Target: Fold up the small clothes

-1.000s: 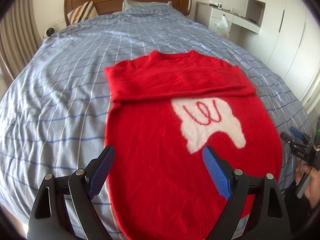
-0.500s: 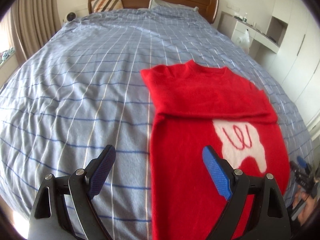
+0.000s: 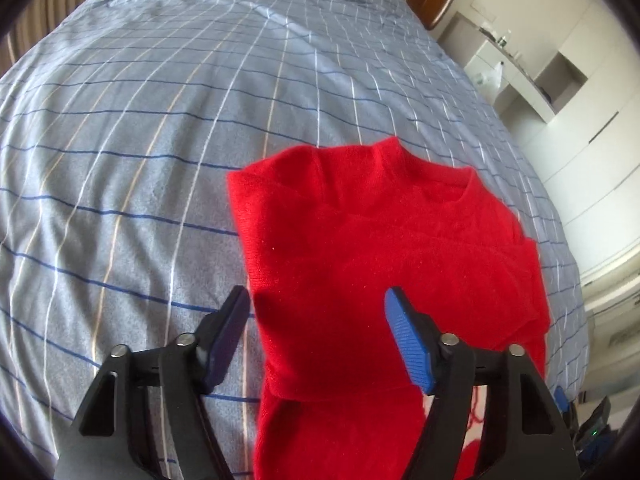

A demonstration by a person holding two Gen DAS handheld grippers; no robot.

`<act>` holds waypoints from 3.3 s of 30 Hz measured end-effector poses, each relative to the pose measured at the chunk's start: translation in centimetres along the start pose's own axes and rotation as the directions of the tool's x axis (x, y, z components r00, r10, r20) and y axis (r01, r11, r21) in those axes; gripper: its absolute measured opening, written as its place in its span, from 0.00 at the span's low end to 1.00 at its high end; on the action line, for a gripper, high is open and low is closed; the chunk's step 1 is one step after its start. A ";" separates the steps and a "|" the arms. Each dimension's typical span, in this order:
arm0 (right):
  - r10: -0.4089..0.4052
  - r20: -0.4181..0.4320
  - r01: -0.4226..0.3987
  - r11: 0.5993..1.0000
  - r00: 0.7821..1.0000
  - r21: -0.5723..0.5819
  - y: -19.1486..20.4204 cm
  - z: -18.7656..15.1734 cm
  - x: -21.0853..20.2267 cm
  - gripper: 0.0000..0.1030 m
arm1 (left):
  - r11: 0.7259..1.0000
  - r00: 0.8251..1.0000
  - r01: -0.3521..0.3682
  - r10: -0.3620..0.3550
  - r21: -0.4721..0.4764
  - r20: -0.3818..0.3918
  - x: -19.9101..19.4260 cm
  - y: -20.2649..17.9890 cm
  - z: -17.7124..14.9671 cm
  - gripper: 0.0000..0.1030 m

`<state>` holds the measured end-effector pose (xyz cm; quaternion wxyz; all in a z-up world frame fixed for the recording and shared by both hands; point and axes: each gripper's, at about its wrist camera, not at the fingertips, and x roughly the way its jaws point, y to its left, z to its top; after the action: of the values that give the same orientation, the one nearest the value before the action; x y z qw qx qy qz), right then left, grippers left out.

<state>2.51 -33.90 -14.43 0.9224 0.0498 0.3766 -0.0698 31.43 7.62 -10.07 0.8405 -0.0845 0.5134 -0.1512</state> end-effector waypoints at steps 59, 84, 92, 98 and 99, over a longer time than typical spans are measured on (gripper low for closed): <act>0.105 0.033 -0.103 0.994 0.994 -0.039 3.1 -1.3 -6.5 0.93 | 0.991 0.987 -0.122 0.127 -0.055 0.103 -11.4 3.5 -21.1 0.78; 0.115 0.040 -0.113 0.993 0.993 -0.039 3.4 -1.7 -6.4 0.93 | 0.990 0.987 -0.135 0.138 -0.049 0.079 -11.6 2.9 -21.9 0.78; 0.119 0.034 -0.117 0.992 0.992 -0.042 3.7 -1.6 -6.4 0.93 | 0.989 0.988 -0.133 0.137 -0.058 0.069 -11.7 3.1 -22.5 0.78; 0.175 -0.018 -0.175 0.981 0.984 -0.080 2.0 -0.8 -7.5 0.93 | 0.986 0.985 -0.165 0.164 -0.028 -0.044 -11.3 2.7 -24.3 0.78; 0.194 -0.055 -0.198 0.977 0.979 -0.082 1.5 -0.7 -7.6 0.93 | 0.986 0.985 -0.166 0.164 -0.025 -0.055 -11.3 2.6 -24.9 0.78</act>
<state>-3.09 -31.64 -9.54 0.9170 0.0483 0.3939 0.0391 4.93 14.30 -12.77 0.8348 -0.0502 0.5430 -0.0755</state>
